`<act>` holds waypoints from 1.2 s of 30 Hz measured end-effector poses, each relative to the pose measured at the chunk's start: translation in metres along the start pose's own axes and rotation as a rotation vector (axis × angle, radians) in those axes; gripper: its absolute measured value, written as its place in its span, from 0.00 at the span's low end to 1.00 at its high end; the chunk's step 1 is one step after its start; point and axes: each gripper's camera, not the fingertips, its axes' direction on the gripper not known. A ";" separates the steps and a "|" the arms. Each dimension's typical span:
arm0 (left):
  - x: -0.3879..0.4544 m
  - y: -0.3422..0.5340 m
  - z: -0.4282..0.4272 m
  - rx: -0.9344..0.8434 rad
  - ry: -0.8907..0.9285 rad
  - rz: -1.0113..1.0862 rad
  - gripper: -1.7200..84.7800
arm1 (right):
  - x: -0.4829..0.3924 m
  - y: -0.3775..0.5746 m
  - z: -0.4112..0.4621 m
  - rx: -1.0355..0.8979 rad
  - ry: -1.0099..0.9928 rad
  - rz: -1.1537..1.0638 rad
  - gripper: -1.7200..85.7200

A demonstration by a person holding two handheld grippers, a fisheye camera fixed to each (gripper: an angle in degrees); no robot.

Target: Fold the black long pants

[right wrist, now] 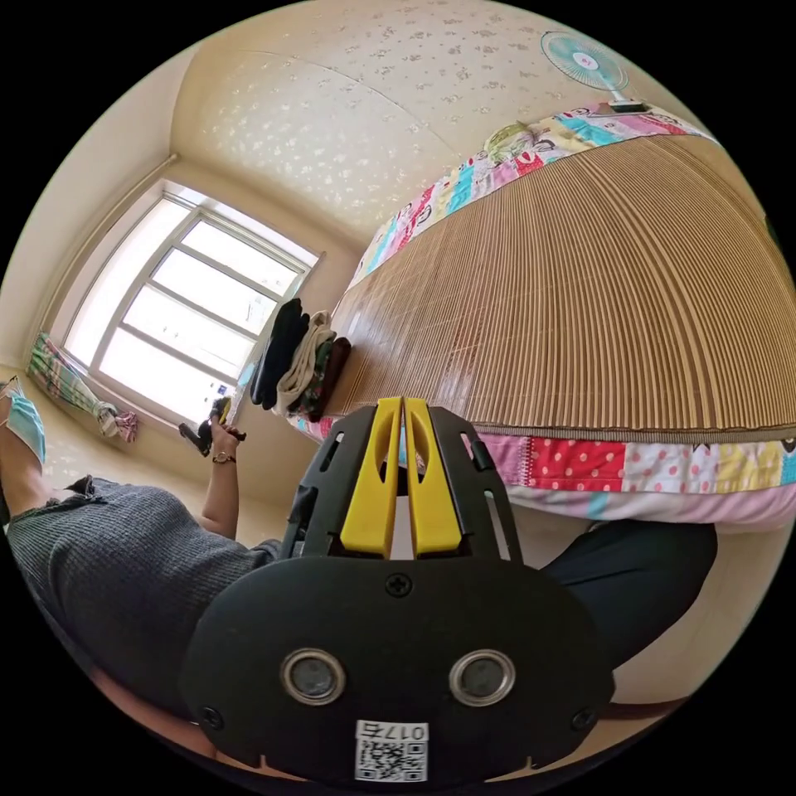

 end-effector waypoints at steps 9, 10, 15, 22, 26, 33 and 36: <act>-0.056 -0.054 0.148 -0.494 0.329 0.024 0.17 | -0.008 -0.005 -0.024 0.006 0.016 -0.027 0.03; -0.053 -0.055 0.146 -0.463 0.336 0.030 0.11 | -0.005 -0.003 -0.025 0.016 -0.014 -0.020 0.03; 0.023 -0.102 0.094 -0.259 0.696 0.248 0.07 | 0.002 0.010 -0.037 0.097 -0.072 -0.020 0.03; 0.235 -0.040 0.076 -0.321 1.350 0.399 0.06 | 0.013 0.014 -0.033 0.143 -0.140 0.011 0.03; 0.336 0.088 0.044 -0.478 1.443 0.618 0.06 | -0.004 0.022 -0.041 0.197 -0.096 -0.019 0.03; 0.377 0.354 -0.009 -0.964 1.434 0.864 0.04 | 0.008 0.056 -0.054 0.172 0.065 0.110 0.03; 0.332 0.381 -0.011 -1.008 1.330 0.814 0.03 | 0.011 0.064 -0.051 0.143 0.125 0.155 0.03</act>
